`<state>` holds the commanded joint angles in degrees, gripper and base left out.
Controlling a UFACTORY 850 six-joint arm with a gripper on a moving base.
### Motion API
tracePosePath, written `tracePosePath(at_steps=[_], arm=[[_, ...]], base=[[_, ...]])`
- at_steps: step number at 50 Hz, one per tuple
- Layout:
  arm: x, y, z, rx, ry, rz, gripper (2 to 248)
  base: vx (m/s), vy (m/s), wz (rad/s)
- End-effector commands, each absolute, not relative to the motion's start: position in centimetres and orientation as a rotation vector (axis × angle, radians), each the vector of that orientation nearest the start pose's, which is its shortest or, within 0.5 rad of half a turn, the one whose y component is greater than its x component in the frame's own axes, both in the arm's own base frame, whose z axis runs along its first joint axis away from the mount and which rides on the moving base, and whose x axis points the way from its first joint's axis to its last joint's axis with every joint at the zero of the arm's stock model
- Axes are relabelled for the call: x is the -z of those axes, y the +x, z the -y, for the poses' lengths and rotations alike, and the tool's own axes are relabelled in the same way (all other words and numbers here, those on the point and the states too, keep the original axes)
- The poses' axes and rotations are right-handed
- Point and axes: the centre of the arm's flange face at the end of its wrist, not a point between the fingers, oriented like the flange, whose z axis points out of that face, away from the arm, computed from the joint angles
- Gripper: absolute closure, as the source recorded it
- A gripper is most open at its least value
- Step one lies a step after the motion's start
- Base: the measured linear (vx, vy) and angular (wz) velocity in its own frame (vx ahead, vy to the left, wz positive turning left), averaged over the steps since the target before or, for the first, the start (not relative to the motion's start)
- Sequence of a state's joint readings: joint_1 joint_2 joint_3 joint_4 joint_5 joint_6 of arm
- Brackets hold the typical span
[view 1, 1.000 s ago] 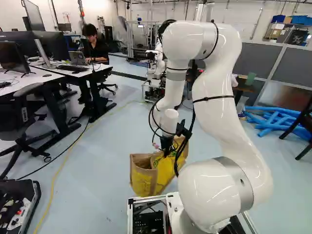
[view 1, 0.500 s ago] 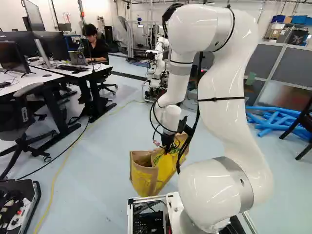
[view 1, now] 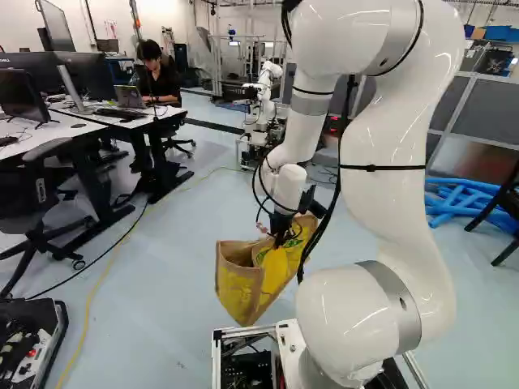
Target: Pick up the bag on the ground and place it on the table
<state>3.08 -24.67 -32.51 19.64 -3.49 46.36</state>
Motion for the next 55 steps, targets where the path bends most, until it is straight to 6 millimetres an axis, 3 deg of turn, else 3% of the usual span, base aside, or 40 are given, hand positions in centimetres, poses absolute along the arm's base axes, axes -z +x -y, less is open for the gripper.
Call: tracePosePath(at_steps=[55], arm=[[-30.8, 39.1, -0.5, 0.074, -2.538, -1.618, 228]], base=[[0.000, 0.000, 0.000]])
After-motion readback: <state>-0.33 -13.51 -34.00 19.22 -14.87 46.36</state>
